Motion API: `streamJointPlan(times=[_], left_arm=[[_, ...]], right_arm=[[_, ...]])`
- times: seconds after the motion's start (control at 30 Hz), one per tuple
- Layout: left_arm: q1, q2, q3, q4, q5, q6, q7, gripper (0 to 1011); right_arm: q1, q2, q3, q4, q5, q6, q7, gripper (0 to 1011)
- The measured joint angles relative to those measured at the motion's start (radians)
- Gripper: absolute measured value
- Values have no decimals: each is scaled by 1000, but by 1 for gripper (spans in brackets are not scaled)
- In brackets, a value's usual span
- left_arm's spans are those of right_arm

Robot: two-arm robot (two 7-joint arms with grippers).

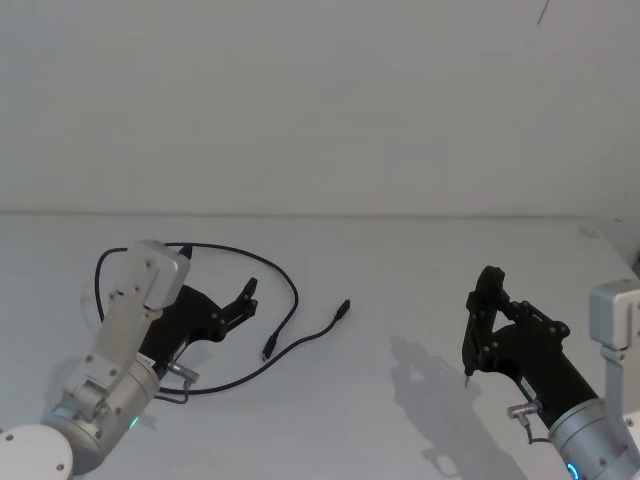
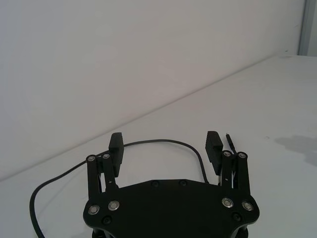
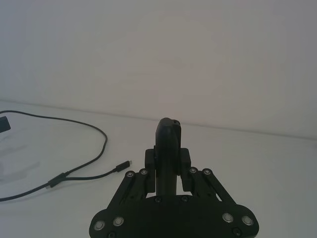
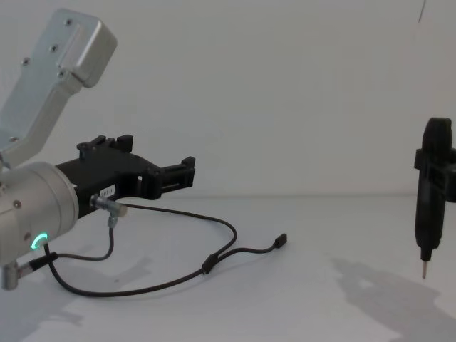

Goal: Pick up the data cable with the one hand.

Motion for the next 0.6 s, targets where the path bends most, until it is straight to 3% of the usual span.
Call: streamJointPlan(times=[0.6], left_arm=[[-1, 1, 0, 1, -1, 1, -5, 1001]], right_arm=[[0, 0, 0, 0, 0, 0, 0, 279]])
